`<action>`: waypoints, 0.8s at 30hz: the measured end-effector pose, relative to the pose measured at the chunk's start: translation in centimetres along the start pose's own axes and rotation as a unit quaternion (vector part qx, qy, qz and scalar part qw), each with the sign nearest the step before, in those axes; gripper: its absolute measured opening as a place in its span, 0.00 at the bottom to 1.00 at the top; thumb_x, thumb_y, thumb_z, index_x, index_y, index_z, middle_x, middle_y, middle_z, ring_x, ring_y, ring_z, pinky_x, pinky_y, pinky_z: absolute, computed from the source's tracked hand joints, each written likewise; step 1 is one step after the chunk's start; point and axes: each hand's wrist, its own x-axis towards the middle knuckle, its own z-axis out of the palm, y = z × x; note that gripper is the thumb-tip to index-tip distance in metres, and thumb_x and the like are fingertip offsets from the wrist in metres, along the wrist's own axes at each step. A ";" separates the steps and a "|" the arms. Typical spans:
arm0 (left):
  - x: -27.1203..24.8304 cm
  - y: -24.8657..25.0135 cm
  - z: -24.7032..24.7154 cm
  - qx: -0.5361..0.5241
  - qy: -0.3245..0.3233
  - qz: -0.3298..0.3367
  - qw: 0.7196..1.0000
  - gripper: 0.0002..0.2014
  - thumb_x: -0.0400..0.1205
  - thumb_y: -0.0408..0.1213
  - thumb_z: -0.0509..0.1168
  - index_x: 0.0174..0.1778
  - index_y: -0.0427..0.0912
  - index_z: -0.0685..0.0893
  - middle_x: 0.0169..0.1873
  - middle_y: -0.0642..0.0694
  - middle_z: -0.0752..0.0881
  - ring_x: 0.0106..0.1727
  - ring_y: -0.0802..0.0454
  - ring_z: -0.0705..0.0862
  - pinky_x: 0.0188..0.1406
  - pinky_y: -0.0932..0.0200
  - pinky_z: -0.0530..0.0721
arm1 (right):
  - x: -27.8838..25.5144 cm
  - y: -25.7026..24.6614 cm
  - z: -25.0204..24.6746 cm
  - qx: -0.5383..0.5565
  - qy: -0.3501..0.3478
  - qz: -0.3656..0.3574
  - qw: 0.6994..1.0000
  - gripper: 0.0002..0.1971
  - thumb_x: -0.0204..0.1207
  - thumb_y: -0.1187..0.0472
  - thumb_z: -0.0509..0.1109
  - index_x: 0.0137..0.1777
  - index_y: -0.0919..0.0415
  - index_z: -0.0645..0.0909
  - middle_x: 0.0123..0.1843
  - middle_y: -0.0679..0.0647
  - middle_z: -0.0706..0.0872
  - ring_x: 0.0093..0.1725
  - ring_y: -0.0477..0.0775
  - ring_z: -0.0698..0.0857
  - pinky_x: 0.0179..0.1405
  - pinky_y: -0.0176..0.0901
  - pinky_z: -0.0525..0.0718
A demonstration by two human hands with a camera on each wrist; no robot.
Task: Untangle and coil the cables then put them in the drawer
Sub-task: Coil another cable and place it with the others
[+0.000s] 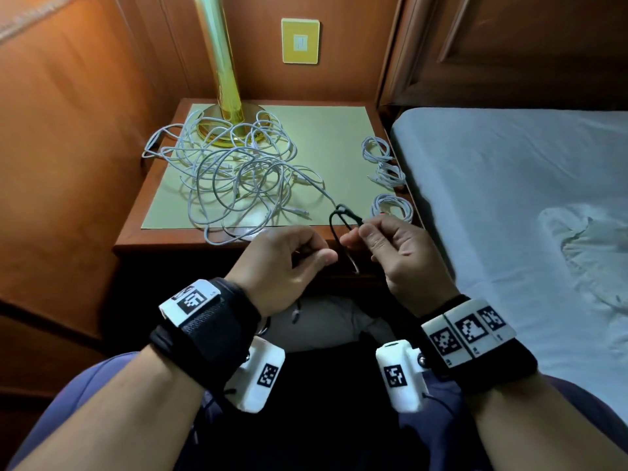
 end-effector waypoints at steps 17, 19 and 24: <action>0.7 -1.4 -0.5 -0.045 0.058 -0.047 0.996 0.13 0.80 0.53 0.69 0.39 0.48 0.81 0.31 0.50 0.86 0.34 0.50 0.84 0.37 0.54 0.82 | -0.1 -0.7 1.3 0.222 -0.089 0.199 0.951 0.17 0.89 0.61 0.55 0.37 0.63 0.74 0.25 0.52 0.64 0.23 0.50 0.65 0.27 0.45 0.57; 0.7 -1.2 -0.4 -0.058 0.045 -0.047 0.996 0.13 0.80 0.54 0.67 0.42 0.48 0.84 0.34 0.49 0.88 0.37 0.50 0.85 0.42 0.50 0.85 | -0.2 -0.9 1.2 0.245 -0.098 0.216 0.940 0.17 0.88 0.57 0.58 0.37 0.62 0.73 0.25 0.51 0.63 0.23 0.50 0.63 0.33 0.51 0.51; 0.5 -0.6 -0.3 -0.097 -0.013 -0.027 0.995 0.19 0.78 0.60 0.66 0.45 0.48 0.89 0.37 0.49 0.89 0.40 0.52 0.87 0.44 0.50 0.85 | -0.1 -0.8 0.8 0.255 -0.135 0.193 0.938 0.15 0.79 0.49 0.66 0.37 0.57 0.70 0.26 0.50 0.65 0.24 0.48 0.63 0.35 0.55 0.49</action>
